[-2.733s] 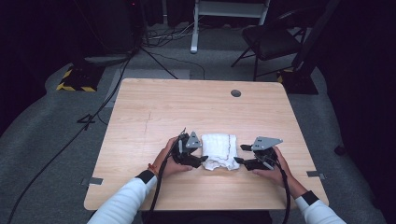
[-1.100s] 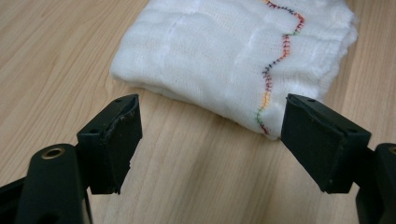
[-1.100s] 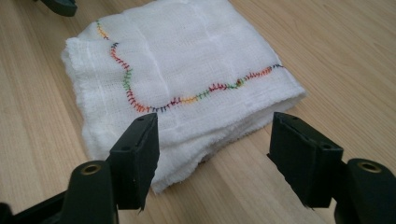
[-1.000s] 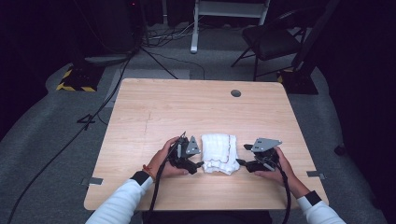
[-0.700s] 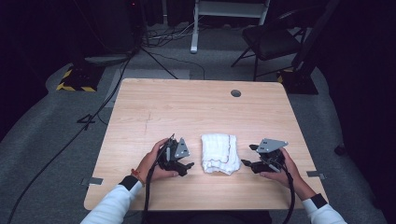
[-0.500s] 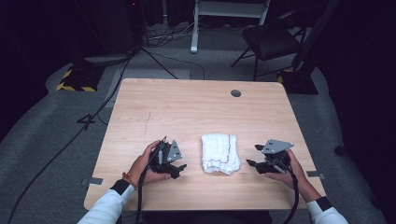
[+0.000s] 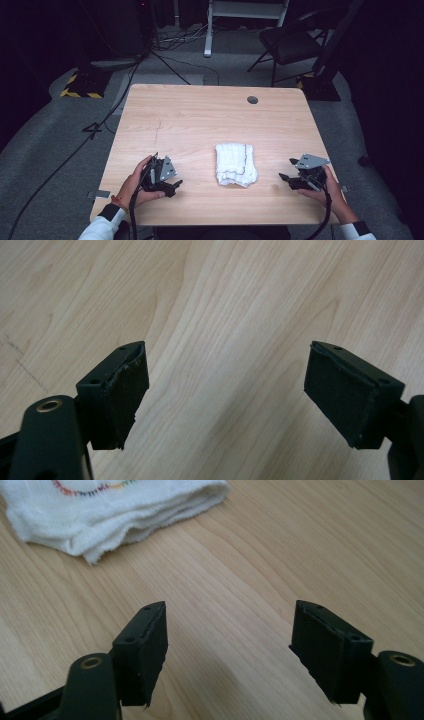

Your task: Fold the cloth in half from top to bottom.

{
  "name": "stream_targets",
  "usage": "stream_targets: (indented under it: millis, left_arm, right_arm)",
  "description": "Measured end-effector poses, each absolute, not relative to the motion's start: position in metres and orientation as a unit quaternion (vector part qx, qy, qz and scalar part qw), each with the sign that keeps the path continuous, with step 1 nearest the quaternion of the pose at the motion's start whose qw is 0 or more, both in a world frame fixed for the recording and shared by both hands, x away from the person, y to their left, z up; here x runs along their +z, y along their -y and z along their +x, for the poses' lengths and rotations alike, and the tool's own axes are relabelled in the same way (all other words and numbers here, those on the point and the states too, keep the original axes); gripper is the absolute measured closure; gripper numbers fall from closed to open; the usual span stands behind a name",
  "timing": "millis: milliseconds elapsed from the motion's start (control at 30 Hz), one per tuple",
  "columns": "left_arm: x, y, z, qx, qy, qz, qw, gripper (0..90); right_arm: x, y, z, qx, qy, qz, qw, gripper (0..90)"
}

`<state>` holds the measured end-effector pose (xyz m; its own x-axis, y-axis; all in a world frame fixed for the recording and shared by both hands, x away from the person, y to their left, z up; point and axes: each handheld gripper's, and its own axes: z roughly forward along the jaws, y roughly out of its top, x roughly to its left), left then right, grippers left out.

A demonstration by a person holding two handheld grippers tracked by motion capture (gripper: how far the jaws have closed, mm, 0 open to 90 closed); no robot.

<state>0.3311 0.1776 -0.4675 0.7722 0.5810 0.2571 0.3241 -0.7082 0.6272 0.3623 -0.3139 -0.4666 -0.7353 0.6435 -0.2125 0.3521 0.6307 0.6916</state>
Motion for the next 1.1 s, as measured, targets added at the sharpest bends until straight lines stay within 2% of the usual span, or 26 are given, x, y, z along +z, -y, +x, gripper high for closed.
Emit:
stream_targets:
  millis: [700, 867, 967, 1100]
  left_arm:
    - [-0.490, -0.223, 0.332, 0.210, -0.326, 0.878, 0.279, 19.6]
    - [-0.496, -0.239, 0.335, 0.184, -0.352, 0.865, 0.306, 19.2]
    - [-0.501, -0.251, 0.337, 0.148, -0.381, 0.850, 0.332, 19.0]
    - [-0.504, -0.256, 0.337, 0.152, -0.385, 0.844, 0.342, 18.6]
  right_arm:
    - [-0.494, 0.393, 0.344, 0.333, -0.823, 0.403, 0.220, 29.9]
    - [-0.500, 0.403, 0.344, 0.348, -0.809, 0.426, 0.207, 27.9]
    - [-0.502, 0.404, 0.345, 0.351, -0.803, 0.438, 0.203, 25.3]
    - [-0.503, 0.406, 0.345, 0.358, -0.800, 0.438, 0.198, 24.9]
